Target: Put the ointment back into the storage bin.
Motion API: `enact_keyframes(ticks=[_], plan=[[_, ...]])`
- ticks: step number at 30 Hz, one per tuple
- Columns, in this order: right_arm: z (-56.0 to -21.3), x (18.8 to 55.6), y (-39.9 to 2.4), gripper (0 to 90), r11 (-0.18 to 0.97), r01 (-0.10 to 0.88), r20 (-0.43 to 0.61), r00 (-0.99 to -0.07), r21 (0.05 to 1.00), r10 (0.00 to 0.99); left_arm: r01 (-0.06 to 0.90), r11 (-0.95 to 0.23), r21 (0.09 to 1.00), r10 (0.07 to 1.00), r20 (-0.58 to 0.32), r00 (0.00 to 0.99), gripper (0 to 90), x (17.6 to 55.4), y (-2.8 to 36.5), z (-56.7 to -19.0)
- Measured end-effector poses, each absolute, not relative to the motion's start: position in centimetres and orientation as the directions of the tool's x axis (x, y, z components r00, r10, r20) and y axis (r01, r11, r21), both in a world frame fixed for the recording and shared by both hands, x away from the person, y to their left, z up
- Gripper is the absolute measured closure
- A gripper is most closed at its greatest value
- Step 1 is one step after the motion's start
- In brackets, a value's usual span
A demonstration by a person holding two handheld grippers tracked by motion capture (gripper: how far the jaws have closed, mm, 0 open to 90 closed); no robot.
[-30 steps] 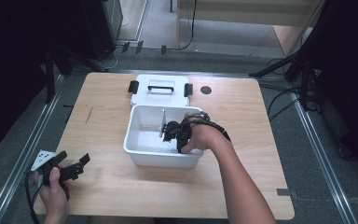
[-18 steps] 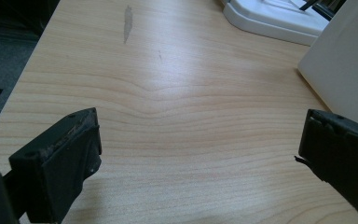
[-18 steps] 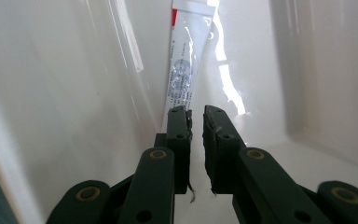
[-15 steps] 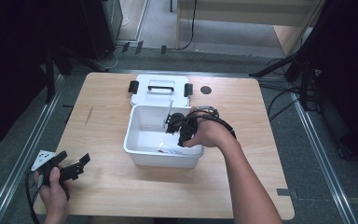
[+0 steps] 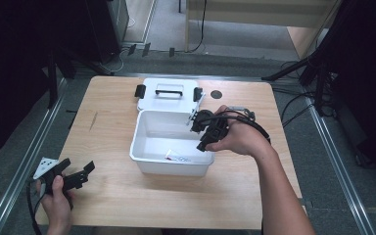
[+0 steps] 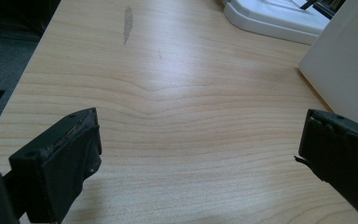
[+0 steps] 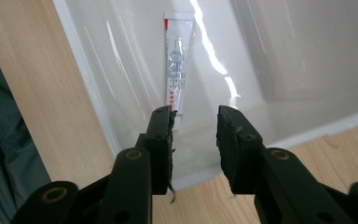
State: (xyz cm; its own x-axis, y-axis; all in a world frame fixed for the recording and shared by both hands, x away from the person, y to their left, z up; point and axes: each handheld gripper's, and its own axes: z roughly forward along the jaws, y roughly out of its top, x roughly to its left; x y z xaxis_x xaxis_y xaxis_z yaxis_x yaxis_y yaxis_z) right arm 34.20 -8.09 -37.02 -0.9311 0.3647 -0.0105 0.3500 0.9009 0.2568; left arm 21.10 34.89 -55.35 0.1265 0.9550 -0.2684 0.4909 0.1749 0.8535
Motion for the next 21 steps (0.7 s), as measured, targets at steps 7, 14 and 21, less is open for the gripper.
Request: enact_keyframes(ticks=[7,14,21], plan=[[-36.0,33.7,-10.8,55.3,0.867,0.388,-0.024,-0.909,0.314,0.416,0.489,0.172,0.855,0.956,-0.266,0.127,0.0,21.1,34.8,-55.4],[-36.4,33.3,-13.5,47.1,0.826,0.444,-0.024,-0.876,0.348,0.481,0.488,0.168,0.857,0.957,-0.26,0.128,0.0,21.1,34.8,-55.4],[-37.4,32.5,-15.6,26.2,0.789,0.497,-0.04,-0.837,0.362,0.545,0.488,0.168,0.857,0.957,-0.26,0.128,0.0,21.1,34.7,-55.4]])
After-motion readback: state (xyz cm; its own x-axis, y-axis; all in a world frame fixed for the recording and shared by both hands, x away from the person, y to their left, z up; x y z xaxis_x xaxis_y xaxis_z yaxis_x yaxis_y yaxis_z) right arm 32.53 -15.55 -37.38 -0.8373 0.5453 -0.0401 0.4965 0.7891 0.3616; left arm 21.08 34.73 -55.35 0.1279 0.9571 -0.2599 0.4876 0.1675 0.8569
